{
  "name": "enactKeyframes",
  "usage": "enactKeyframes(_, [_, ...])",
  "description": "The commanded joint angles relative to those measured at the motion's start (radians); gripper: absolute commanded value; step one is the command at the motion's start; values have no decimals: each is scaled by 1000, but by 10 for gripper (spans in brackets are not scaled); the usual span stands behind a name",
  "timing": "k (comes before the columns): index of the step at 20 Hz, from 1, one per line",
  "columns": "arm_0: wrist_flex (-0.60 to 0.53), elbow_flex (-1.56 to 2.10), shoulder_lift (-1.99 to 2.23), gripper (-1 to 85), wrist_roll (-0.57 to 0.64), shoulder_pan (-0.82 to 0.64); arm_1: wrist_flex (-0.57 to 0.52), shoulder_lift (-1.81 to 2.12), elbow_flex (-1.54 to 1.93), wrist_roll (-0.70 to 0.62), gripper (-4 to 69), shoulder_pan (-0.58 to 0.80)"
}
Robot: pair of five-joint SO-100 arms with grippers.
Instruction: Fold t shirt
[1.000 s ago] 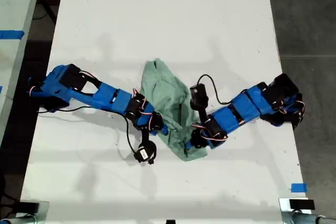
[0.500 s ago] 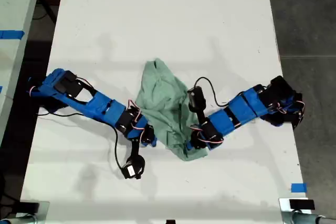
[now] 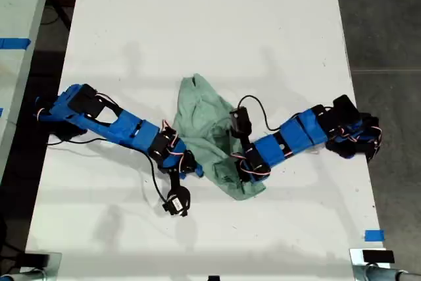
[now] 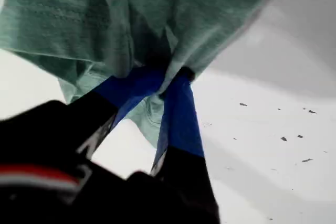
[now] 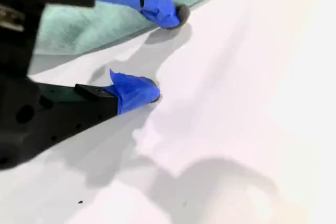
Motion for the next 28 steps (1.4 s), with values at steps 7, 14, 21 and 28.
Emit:
enactKeyframes(7, [-48,-52,242,190,41,-26,-48,-28,-81,-18,18,0])
enactKeyframes(14, [-57,-40,-3,184,40,-101,-58,-44,-146,-25,20,-9])
enactKeyframes(21, [-150,-41,3,-1,115,-54,-29,-14,-183,-38,19,-18])
enactKeyframes(28, [-97,75,462,-1,74,-14,-91,318,-150,-276,19,158])
